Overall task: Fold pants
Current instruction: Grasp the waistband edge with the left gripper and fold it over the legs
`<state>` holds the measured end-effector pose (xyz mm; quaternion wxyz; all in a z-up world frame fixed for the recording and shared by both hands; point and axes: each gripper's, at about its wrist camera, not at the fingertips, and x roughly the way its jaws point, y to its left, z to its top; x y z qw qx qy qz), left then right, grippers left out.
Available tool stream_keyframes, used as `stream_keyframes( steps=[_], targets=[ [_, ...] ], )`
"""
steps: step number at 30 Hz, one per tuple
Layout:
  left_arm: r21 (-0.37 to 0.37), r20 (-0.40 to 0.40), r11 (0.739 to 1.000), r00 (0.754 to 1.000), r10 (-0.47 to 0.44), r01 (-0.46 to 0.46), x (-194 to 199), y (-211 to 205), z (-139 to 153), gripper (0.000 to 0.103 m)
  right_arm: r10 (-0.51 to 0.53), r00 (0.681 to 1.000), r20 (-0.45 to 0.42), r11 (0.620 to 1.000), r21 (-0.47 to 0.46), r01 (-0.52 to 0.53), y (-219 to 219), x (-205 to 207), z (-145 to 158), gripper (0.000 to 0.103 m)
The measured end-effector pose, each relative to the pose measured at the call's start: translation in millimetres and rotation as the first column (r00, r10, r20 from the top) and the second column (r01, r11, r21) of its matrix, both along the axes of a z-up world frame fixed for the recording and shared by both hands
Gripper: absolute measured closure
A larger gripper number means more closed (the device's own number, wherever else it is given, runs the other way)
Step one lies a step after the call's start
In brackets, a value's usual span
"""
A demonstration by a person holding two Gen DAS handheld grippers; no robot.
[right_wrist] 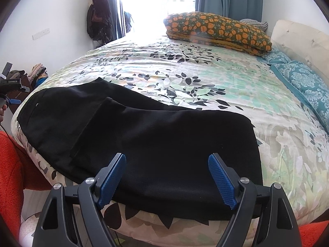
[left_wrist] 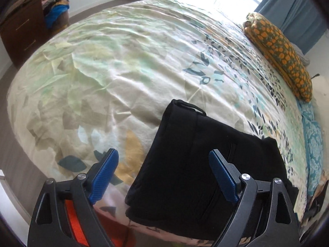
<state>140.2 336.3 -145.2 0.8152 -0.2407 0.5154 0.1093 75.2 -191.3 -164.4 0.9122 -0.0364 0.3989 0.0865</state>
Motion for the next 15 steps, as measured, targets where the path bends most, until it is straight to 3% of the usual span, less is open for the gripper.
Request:
stream_keyframes(
  steps=[4,7,8,9,10,11,12,15],
  targets=[
    [-0.001,-0.084,0.999,0.995,-0.052,0.052,8.1,-10.9,-31.4,0.006,-0.007,1.0,-0.006,1.0,-0.003,0.007,-1.1,0.1,-1.2,0.021],
    [-0.101,-0.077,0.994,0.996,-0.041,0.033,6.7,-10.0,-39.2,0.005,-0.013,1.0,-0.006,1.0,-0.001,0.013,-3.0,-0.6,-0.4,0.021],
    [-0.136,-0.068,0.99,0.997,-0.042,0.032,5.5,-9.4,-38.9,0.015,-0.016,1.0,-0.004,1.0,0.001,0.016,-4.0,-0.9,0.1,0.021],
    [-0.152,-0.049,0.988,0.998,-0.048,0.04,3.9,-10.7,-36.3,0.038,-0.019,1.0,-0.003,1.0,0.004,0.019,-5.2,-0.7,0.4,0.021],
    [-0.129,-0.04,0.991,0.998,-0.052,0.046,2.7,-13.4,-30.8,0.046,-0.022,1.0,-0.001,1.0,0.008,0.022,-6.5,-0.8,0.9,0.021],
    [-0.09,-0.03,0.995,0.998,-0.055,0.052,1.1,-16.6,-22.9,0.068,-0.026,1.0,-0.001,1.0,0.013,0.026,-7.7,-0.6,1.5,0.021],
    [-0.063,-0.024,0.996,0.998,-0.061,0.06,-0.7,-20.1,-16.4,0.082,-0.031,1.0,0.0,0.999,0.02,0.031,-9.2,-0.5,2.1,0.021],
    [-0.029,0.019,0.997,0.998,-0.066,0.067,-9.2,-30.0,8.2,0.088,-0.041,0.999,0.002,0.998,0.043,0.041,-13.0,0.1,4.4,0.021]
  ],
)
